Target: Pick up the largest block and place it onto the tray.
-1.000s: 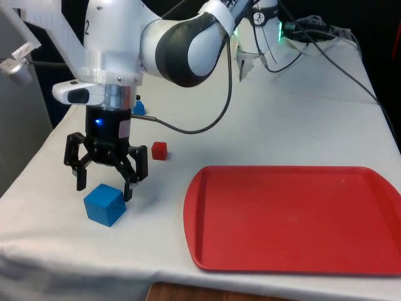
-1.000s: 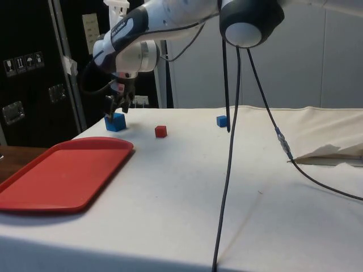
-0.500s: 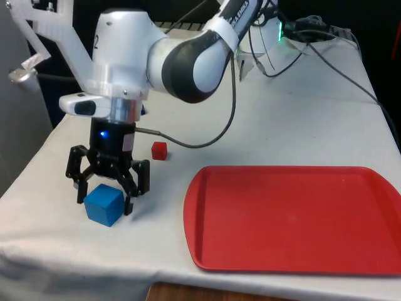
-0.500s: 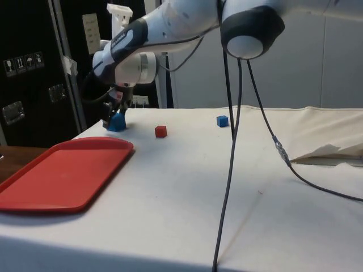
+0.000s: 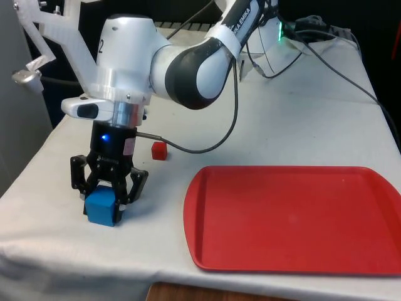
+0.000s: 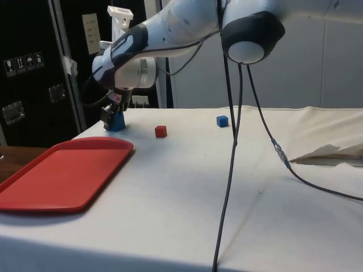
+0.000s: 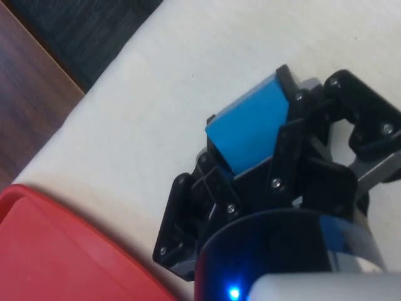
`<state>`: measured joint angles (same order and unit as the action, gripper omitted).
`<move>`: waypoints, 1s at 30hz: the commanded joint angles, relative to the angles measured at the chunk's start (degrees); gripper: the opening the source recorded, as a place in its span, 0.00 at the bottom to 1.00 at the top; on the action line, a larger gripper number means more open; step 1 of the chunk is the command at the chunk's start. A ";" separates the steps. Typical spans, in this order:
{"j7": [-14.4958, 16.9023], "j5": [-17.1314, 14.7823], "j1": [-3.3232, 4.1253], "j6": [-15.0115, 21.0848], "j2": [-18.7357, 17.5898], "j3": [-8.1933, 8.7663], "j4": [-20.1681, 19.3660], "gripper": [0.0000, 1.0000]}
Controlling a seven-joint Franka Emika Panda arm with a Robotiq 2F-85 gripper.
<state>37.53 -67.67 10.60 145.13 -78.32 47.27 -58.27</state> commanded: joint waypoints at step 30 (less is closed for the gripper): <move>-0.97 0.29 4.30 -4.64 6.65 4.64 -3.95 0.03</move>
<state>36.96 -67.67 14.44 140.78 -72.02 51.62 -61.65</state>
